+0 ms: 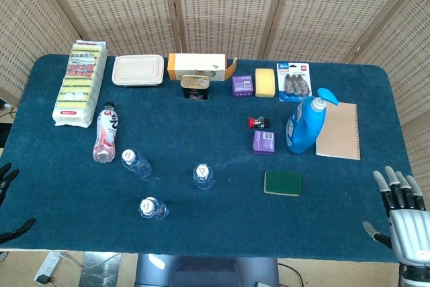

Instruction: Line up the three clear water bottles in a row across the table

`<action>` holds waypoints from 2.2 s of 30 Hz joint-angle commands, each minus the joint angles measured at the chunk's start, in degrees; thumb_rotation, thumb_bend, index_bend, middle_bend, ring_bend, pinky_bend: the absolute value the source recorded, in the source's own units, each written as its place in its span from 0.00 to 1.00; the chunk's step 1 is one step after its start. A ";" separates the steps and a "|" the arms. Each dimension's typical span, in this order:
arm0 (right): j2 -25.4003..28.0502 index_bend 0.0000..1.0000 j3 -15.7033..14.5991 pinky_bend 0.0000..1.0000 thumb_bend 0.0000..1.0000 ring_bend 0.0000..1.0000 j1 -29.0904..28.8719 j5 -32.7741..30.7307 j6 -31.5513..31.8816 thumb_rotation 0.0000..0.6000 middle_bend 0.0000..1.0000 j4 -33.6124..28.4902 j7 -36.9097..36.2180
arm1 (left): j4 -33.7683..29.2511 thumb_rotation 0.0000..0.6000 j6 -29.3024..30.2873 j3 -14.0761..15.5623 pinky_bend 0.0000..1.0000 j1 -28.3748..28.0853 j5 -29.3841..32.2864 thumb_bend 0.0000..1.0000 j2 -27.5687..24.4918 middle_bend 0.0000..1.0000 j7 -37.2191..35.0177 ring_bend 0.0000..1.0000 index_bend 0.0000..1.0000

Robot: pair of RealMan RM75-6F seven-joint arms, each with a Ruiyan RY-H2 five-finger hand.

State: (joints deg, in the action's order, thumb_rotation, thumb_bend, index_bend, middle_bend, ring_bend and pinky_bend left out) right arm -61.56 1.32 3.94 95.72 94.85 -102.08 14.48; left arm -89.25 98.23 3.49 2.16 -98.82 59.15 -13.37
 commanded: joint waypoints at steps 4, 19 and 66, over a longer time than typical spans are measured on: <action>0.11 0.00 -0.23 0.01 0.03 0.00 -0.29 0.36 -0.53 1.00 0.00 0.28 -0.59 | 0.03 1.00 1.03 -0.19 0.10 0.68 0.10 0.15 0.36 0.00 1.16 0.00 0.00; -3.85 0.00 -1.41 0.13 0.02 0.00 -15.04 8.78 -15.95 1.00 0.00 9.43 -23.94 | -0.33 1.00 2.39 -0.37 0.10 1.29 -0.14 0.15 -0.10 0.00 -0.24 0.00 0.00; -25.18 0.00 10.50 0.20 0.02 0.08 -52.27 -16.57 -55.73 1.00 0.06 16.00 -38.50 | -1.12 1.00 -2.00 -2.08 0.10 -0.05 4.51 0.15 -1.24 0.00 -2.78 0.00 0.00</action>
State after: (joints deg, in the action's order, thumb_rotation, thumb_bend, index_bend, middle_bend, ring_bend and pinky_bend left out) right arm -85.87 11.42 -47.87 80.20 39.36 -86.59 -24.83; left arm -90.39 96.24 1.40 2.10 -94.31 57.92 -16.13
